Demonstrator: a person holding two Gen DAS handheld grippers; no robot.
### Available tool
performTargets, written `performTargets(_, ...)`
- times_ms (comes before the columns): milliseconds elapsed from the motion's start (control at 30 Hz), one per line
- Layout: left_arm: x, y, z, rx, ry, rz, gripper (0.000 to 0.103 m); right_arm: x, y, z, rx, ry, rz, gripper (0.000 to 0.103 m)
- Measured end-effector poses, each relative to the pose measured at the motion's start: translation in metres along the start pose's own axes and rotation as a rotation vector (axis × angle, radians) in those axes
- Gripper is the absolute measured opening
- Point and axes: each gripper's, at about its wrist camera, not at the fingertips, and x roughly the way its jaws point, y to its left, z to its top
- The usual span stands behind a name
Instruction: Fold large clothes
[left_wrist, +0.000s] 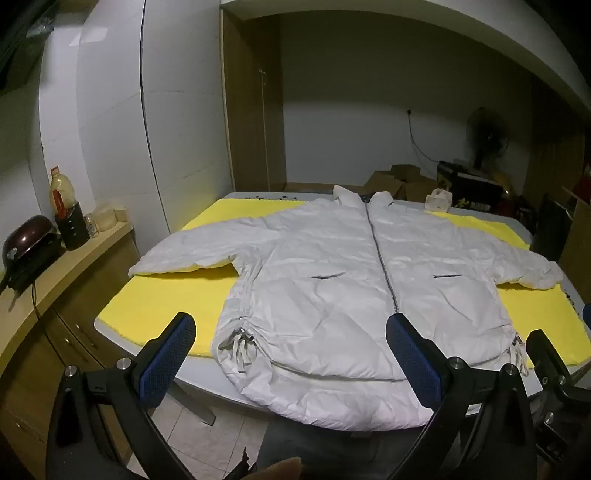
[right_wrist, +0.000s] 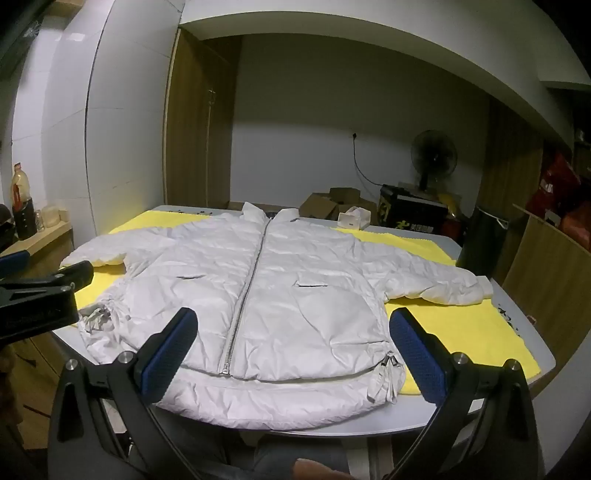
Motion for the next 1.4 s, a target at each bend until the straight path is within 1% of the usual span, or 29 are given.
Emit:
performTargets(267, 0.002, 0.000, 0.000, 0.002, 0.012, -0.003, 0.103, -0.001, 0.000, 0.000, 0.000, -0.002, 0.005, 0.103)
performTargets(567, -0.003, 0.012, 0.001, -0.005, 0.019, -0.009, 0.103, 0.000, 0.001, 0.000, -0.010, 0.009, 0.000, 0.103)
performTargets(633, 0.004, 0.000, -0.011, -0.002, 0.018, -0.005, 0.103, -0.001, 0.000, 0.000, -0.013, 0.009, -0.002, 0.103)
performTargets(767, 0.005, 0.000, -0.012, -0.004, 0.017, -0.004, 0.103, 0.002, 0.005, 0.002, -0.013, 0.014, -0.005, 0.103)
performTargets(900, 0.006, 0.001, -0.012, -0.004, 0.020, -0.005, 0.103, 0.004, -0.003, -0.004, -0.004, 0.029, -0.009, 0.103)
performTargets(1400, 0.007, -0.002, -0.014, -0.006, 0.028, -0.003, 0.103, 0.008, 0.001, -0.003, 0.007, 0.052, -0.008, 0.103)
